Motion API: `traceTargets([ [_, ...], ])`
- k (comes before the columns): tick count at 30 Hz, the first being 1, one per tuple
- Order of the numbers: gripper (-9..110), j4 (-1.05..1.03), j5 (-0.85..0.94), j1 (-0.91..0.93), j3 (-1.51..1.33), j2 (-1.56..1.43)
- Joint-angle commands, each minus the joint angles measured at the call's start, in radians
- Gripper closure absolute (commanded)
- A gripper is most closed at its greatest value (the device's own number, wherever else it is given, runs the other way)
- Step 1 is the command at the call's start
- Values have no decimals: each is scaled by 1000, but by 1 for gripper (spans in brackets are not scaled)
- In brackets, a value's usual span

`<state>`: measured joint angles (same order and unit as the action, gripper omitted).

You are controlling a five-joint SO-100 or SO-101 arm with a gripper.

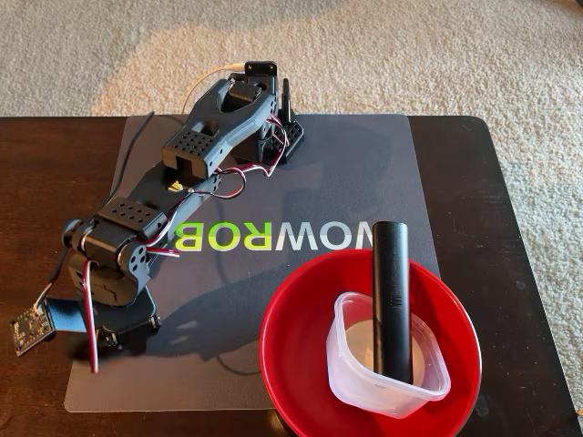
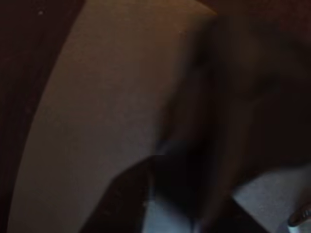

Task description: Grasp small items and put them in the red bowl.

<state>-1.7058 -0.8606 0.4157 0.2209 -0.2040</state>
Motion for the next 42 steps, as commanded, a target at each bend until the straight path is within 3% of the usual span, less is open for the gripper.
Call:
traceTargets([
  [1,101,-3,5,6,43,-57],
  [8,101,-6,21,-6,18,-172],
  [11,78,-6,9,31,-87,-272],
  [13,68,-6,18,80,-173,-365],
  [21,66,-6,-224,267,-778,-795],
  [23,65,-6,-290,314,-818,-833],
  [29,64,-3,-589,357,-644,-706],
  [36,59,38,-956,353,46,-275],
  [42,58,127,-1092,324,34,-241],
])
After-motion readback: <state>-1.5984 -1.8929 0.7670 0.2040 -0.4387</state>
